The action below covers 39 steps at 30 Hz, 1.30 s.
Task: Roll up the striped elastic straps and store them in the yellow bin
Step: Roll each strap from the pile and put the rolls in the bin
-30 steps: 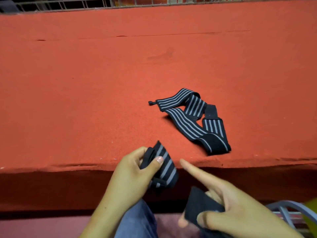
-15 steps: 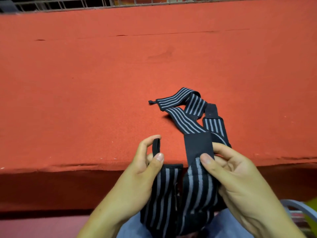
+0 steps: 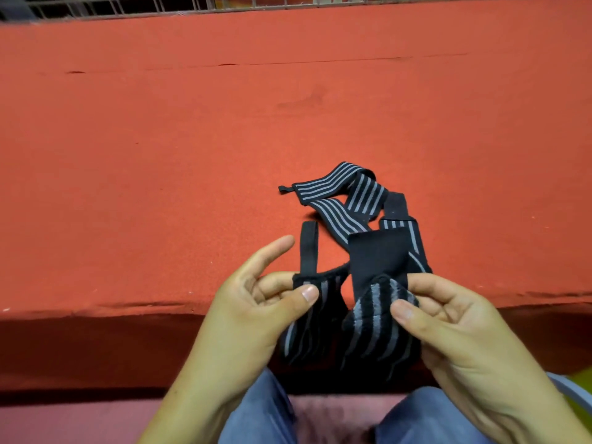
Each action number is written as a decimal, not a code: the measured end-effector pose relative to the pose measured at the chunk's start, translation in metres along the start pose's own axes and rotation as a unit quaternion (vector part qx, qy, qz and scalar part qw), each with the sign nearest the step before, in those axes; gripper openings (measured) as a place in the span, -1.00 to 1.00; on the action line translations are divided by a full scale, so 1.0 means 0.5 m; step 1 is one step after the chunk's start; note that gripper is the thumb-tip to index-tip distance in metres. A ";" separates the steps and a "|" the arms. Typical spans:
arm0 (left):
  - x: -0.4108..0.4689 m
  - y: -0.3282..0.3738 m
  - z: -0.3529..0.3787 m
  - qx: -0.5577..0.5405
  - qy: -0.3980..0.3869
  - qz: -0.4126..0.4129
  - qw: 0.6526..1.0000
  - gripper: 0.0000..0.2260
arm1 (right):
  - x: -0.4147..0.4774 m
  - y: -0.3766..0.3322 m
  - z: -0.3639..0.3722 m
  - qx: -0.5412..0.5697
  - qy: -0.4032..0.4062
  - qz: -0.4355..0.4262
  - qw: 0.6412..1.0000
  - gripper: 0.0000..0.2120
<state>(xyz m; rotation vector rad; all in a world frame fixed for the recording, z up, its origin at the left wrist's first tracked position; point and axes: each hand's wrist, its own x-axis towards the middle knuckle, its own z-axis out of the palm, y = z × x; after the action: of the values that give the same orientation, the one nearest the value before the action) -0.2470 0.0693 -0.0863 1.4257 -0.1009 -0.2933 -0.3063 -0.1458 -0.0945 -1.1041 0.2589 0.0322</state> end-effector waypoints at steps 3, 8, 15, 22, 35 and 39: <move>-0.005 0.004 0.011 -0.017 0.004 0.000 1.000 -0.47 | -0.005 -0.001 0.020 0.008 0.003 -0.002 1.000 -0.20; -0.012 0.004 0.034 -0.053 -0.021 -0.004 0.998 -0.55 | 0.000 0.004 0.048 0.024 0.015 -0.025 0.999 -0.27; -0.018 0.003 0.048 -0.099 -0.015 -0.003 0.995 -0.63 | 0.004 0.019 0.052 0.051 0.028 -0.015 0.998 -0.25; -0.028 0.004 0.059 -0.131 -0.026 -0.015 0.991 -0.75 | 0.003 0.025 0.062 0.074 0.024 -0.035 0.996 -0.36; -0.023 -0.014 0.047 -0.073 -0.049 0.035 0.996 -0.72 | 0.010 0.030 0.052 -0.015 0.038 -0.072 0.997 -0.42; -0.034 -0.046 0.046 0.129 0.011 0.129 0.983 -0.68 | 0.013 0.015 0.041 0.016 0.056 -0.081 0.995 -0.42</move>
<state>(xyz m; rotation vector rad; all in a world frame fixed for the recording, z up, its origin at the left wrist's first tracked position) -0.2720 0.0488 -0.1037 1.6513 -0.3123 -0.0503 -0.2970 -0.1249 -0.0940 -1.0929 0.2680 -0.1774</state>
